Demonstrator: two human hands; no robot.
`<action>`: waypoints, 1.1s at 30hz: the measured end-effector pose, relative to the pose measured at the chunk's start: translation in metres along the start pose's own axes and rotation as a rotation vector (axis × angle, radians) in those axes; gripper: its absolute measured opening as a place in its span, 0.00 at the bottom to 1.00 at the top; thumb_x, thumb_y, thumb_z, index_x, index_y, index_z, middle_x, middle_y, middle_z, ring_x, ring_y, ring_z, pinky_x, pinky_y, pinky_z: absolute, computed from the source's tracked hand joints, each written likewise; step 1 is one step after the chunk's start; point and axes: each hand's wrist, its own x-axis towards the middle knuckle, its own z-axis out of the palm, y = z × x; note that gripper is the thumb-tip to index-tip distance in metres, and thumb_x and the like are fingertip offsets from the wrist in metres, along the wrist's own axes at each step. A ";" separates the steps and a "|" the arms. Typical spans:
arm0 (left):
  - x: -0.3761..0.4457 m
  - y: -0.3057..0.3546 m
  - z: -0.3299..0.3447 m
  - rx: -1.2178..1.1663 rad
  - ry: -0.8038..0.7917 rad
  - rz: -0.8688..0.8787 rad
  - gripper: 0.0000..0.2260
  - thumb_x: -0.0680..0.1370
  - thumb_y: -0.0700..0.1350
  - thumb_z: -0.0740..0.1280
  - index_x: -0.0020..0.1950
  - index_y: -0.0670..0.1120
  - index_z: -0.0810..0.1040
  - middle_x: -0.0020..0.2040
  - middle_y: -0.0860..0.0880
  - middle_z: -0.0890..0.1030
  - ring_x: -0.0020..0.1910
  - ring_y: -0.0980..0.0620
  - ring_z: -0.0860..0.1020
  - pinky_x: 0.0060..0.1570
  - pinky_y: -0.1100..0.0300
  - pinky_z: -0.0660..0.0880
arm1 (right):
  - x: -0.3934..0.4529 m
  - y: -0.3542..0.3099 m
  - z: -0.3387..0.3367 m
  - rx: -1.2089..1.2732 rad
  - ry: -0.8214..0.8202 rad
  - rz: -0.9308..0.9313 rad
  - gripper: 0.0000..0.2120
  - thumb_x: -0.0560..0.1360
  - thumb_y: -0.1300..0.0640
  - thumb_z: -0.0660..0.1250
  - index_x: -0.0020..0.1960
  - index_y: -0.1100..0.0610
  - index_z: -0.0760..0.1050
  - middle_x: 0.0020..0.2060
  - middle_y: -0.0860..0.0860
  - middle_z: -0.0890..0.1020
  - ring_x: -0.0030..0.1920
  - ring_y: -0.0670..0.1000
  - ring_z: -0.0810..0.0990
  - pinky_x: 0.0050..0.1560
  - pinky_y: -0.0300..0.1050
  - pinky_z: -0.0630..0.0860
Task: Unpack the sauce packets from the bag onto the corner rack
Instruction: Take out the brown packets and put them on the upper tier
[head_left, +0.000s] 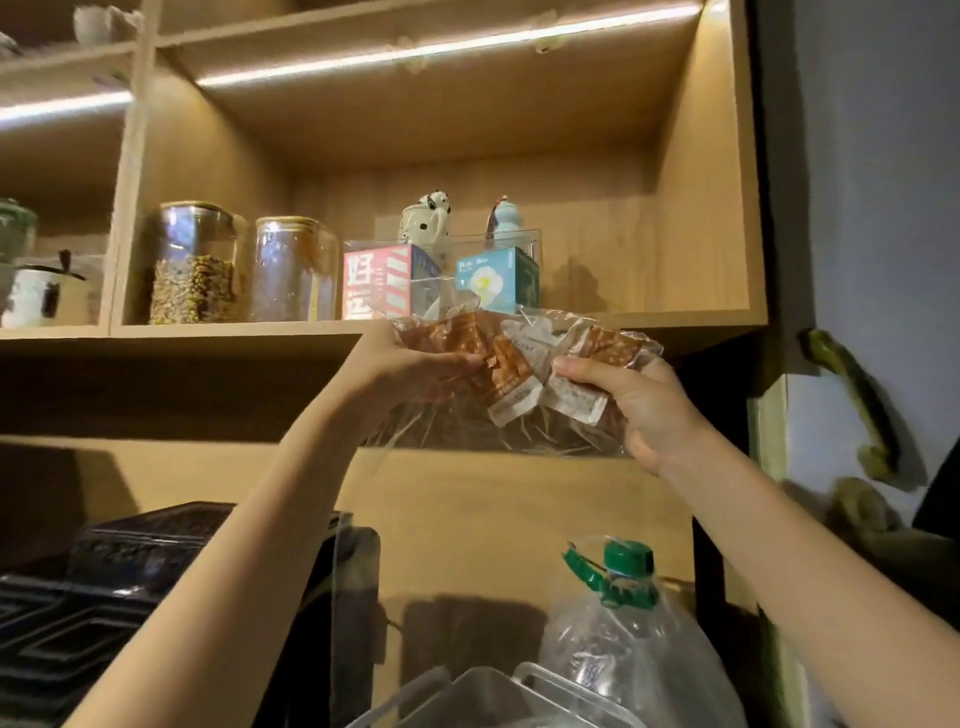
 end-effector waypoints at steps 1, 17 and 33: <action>-0.002 -0.008 0.001 -0.007 -0.001 0.001 0.14 0.67 0.39 0.73 0.52 0.41 0.79 0.43 0.47 0.83 0.40 0.56 0.83 0.35 0.66 0.78 | -0.001 0.009 -0.001 0.011 0.007 0.021 0.07 0.66 0.69 0.71 0.41 0.59 0.80 0.34 0.55 0.86 0.36 0.54 0.85 0.37 0.48 0.82; -0.072 -0.141 0.035 -0.046 0.031 -0.305 0.05 0.68 0.38 0.73 0.42 0.43 0.80 0.36 0.48 0.82 0.32 0.60 0.81 0.34 0.66 0.78 | -0.058 0.132 -0.040 -0.167 0.126 0.324 0.11 0.65 0.67 0.73 0.44 0.57 0.77 0.37 0.51 0.83 0.35 0.48 0.83 0.34 0.40 0.81; -0.096 -0.184 0.035 -0.093 -0.111 -0.436 0.23 0.65 0.58 0.69 0.51 0.42 0.80 0.51 0.39 0.82 0.47 0.44 0.80 0.56 0.50 0.74 | -0.085 0.164 -0.073 -0.252 -0.103 0.453 0.12 0.66 0.61 0.72 0.49 0.53 0.78 0.50 0.51 0.81 0.47 0.49 0.81 0.38 0.37 0.79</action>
